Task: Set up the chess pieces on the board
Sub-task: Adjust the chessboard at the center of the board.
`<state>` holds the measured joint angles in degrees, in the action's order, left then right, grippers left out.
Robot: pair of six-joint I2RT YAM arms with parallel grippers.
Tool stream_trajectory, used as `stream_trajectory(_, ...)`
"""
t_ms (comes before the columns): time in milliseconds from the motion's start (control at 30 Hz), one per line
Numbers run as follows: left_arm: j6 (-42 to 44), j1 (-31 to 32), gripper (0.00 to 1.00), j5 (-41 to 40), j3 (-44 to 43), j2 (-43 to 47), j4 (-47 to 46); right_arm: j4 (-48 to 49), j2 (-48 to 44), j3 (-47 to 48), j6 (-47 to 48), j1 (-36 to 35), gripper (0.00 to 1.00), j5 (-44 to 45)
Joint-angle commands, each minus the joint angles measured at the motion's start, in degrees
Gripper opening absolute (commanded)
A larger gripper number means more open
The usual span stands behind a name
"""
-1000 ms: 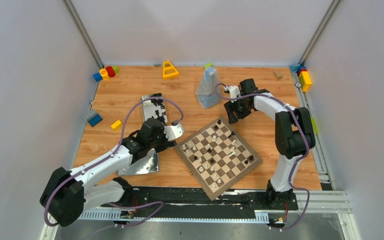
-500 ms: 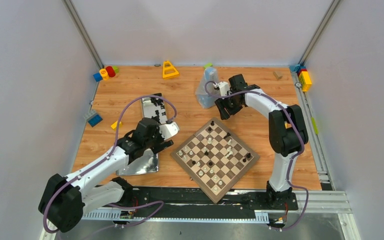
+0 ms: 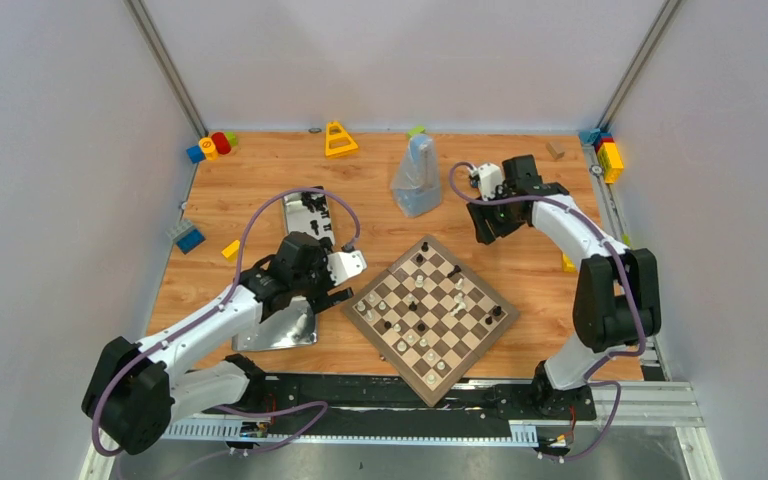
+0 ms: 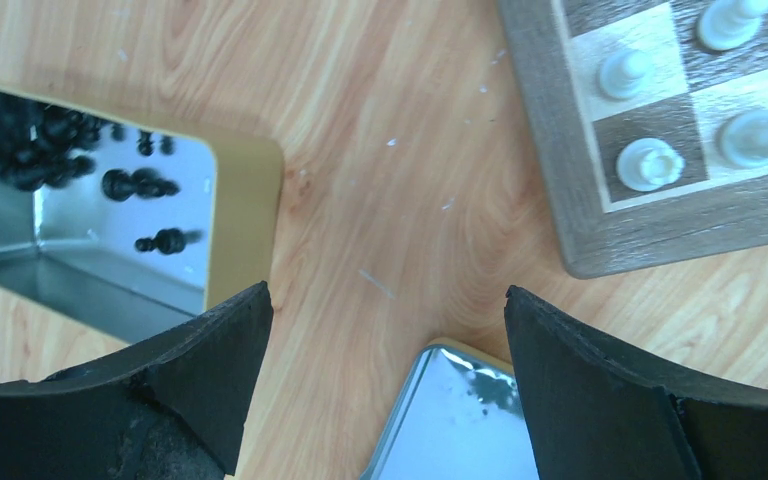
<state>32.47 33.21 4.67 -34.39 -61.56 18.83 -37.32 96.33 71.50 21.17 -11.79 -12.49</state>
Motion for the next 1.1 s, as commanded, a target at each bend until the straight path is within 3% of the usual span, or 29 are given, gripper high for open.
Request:
stream_trajectory(0,2.04,-0.14,0.93,7.35,-1.22,-0.96,0.42,-0.97,-5.58,-6.78,2.03,3.55,0.57,0.44)
stream_trajectory(267,6.90,4.70,0.94,8.33,2.69,-1.76,-1.56,-0.12,-8.77,-17.13,2.42,6.79,0.56,-0.96)
stream_trajectory(533,12.22,8.05,0.94,5.30,5.35,-4.76,-4.78,1.76,-6.85,-20.10,1.29,6.79,0.54,-1.53)
stream_trajectory(1067,7.89,8.14,0.92,-4.36,4.75,-11.69,-20.54,1.21,-5.89,-22.26,2.10,6.81,0.53,-3.05)
